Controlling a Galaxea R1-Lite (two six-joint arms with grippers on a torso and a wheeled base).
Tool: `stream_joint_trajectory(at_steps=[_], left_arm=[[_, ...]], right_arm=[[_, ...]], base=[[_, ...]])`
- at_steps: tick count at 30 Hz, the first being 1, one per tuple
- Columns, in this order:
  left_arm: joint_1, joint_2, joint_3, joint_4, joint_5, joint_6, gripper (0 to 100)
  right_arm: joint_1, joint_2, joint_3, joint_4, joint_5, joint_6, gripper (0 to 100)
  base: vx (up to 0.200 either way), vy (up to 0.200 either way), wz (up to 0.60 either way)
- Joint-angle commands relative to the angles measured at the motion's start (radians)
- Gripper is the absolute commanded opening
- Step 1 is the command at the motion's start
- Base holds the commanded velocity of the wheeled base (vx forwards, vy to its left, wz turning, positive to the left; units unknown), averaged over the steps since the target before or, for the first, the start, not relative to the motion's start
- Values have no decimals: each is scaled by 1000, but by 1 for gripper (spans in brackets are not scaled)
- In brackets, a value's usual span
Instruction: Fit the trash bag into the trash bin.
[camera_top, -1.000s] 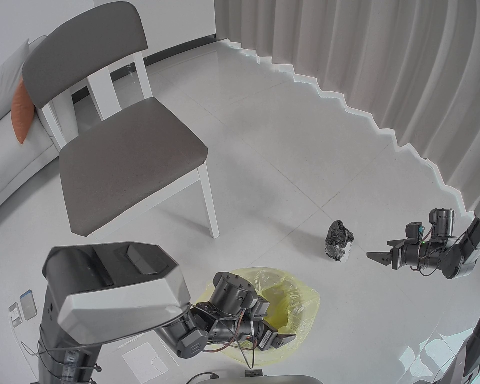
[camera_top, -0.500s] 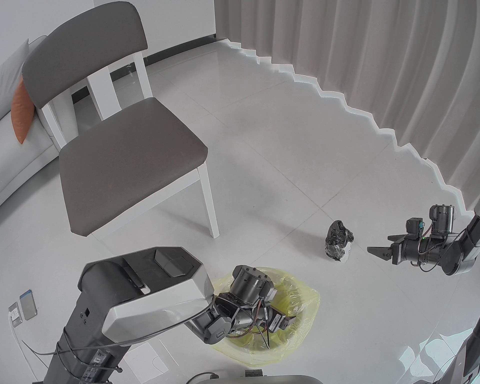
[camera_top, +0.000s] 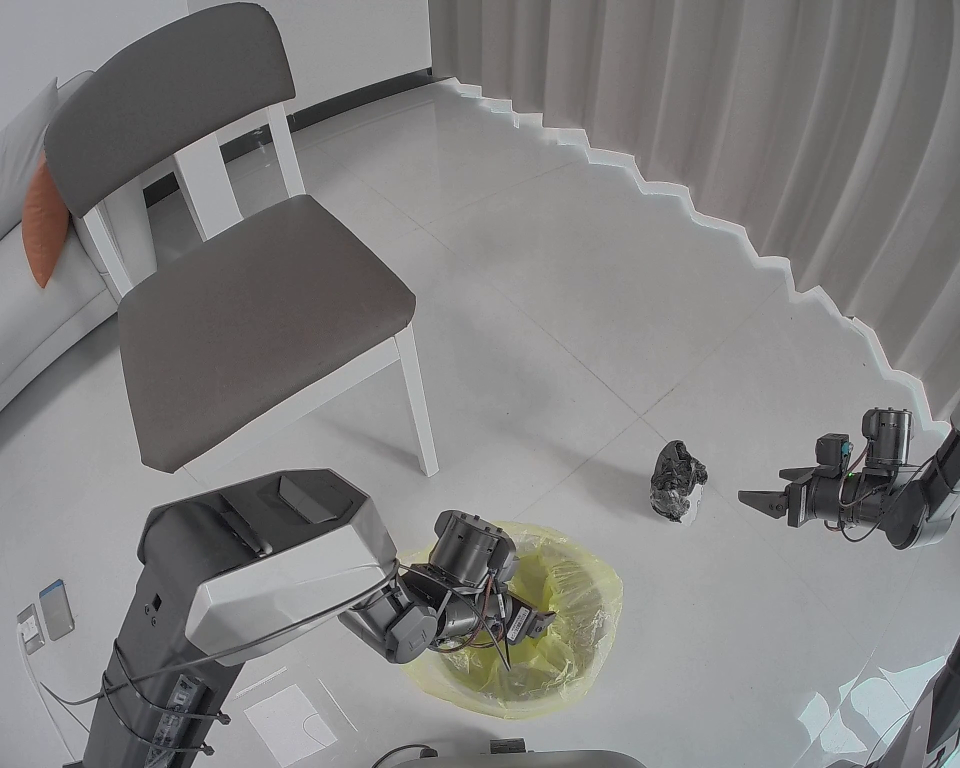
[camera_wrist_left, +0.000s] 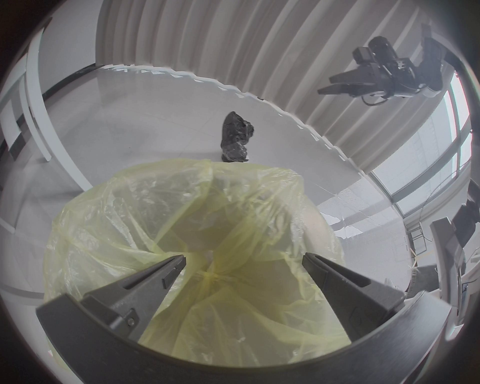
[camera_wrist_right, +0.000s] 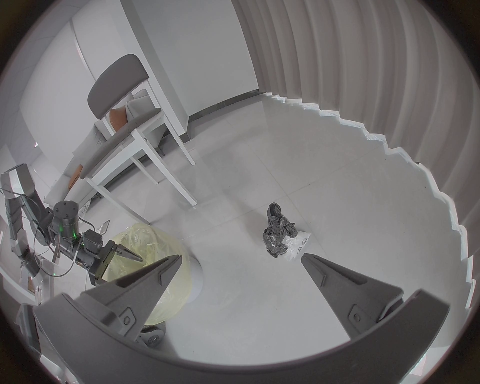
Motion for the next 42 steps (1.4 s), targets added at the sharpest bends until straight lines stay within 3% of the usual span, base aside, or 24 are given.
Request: stream_joint_trajectory(at_steps=[1, 6, 16, 22, 32, 37, 42], left_arm=[[7, -34, 5, -2, -1, -5, 100], [-18, -47, 25, -5, -7, -14, 100], [-139, 27, -41, -27, -14, -16, 100], [-200, 42, -70, -20, -28, -66, 100], [-259, 76, -207, 15, -31, -105, 100], [-300, 61, -217, 53, -44, -155, 100], [-303, 119, -256, 61, -21, -146, 100]], right_arm=[[-3, -2, 0, -1, 0, -1, 100], [-6, -5, 5, -2, 0, -2, 100], [-35, -30, 18, 3, 0, -8, 100], [-48, -31, 21, 3, 0, -10, 100], [-52, -49, 26, 4, 0, -8, 100], [-61, -49, 21, 4, 0, -8, 100], [-63, -45, 25, 3, 0, -8, 100]], base=[[0, 0, 0], [0, 0, 0], [0, 0, 0], [0, 0, 0], [0, 0, 0], [0, 0, 0], [0, 0, 0]])
